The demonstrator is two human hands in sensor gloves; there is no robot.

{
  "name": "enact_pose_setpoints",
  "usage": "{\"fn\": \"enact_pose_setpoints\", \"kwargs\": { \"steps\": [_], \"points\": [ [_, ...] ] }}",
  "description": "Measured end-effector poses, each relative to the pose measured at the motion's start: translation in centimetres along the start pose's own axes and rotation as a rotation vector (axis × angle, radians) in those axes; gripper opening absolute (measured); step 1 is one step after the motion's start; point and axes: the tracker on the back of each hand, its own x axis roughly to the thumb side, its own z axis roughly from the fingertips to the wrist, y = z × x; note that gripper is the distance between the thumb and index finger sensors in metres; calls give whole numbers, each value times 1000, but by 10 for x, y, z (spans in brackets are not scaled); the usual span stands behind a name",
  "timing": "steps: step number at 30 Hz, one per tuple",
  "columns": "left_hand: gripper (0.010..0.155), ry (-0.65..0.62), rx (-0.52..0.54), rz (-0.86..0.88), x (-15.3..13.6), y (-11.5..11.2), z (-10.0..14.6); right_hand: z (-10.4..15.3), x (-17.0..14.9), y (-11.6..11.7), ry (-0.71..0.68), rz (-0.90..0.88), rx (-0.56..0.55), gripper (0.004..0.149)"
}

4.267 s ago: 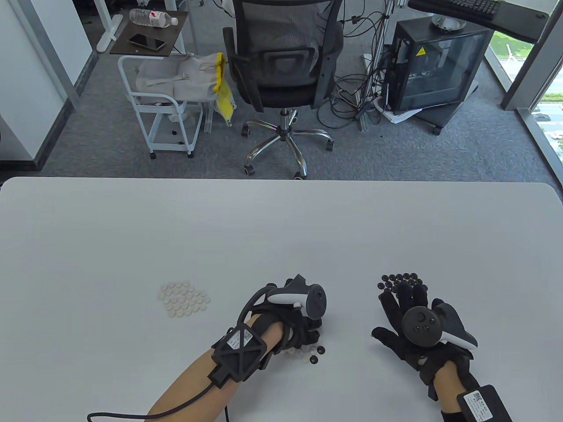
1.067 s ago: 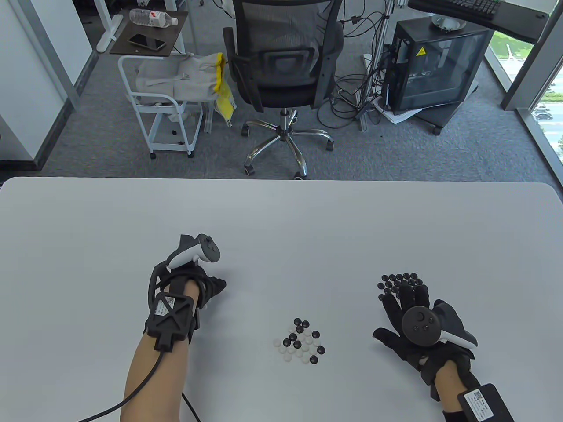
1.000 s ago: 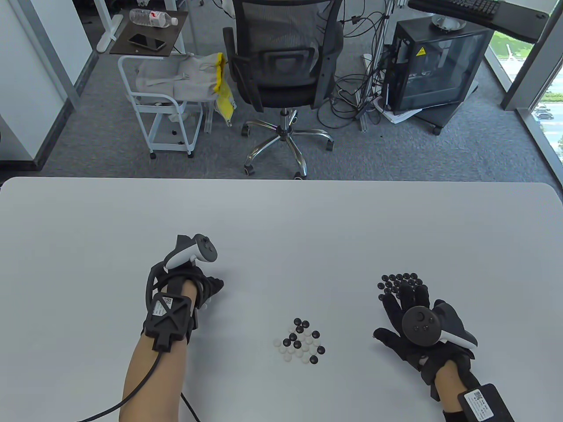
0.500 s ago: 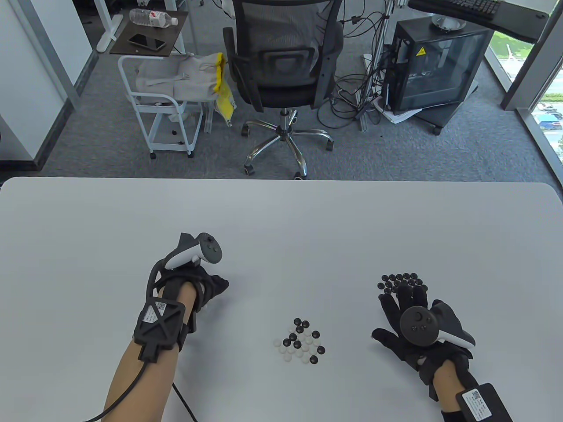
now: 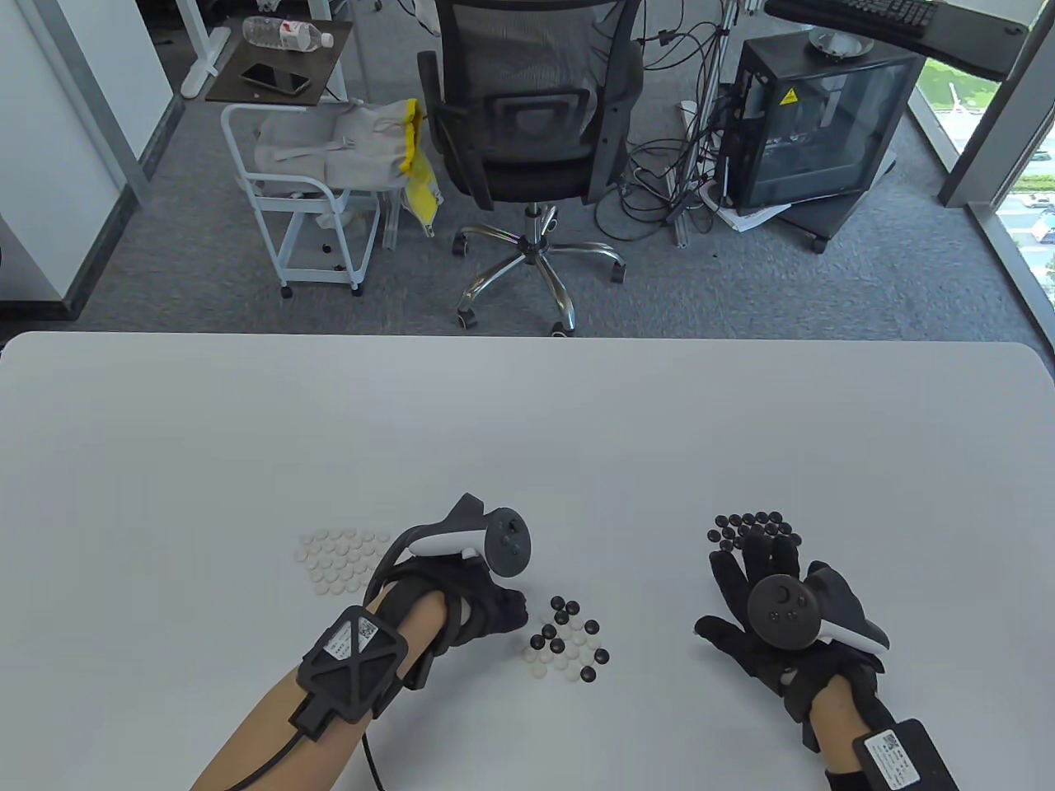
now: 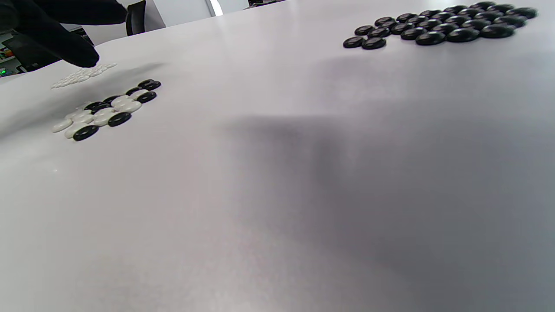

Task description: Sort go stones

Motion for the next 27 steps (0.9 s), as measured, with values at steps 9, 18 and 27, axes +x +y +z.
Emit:
{"fn": "enact_pose_setpoints", "kwargs": {
  "steps": [9,18,27],
  "points": [
    [68,-45,-36,-22,22,-14,-30,1,0,0,3,-3,2,86],
    [67,171,-21,63,-41,-2,-20,2,-3,0,3,-3,-3,86],
    [67,400,31,348,-129,11,-4,2,-5,0,3,-5,-6,85]
  ]
}}
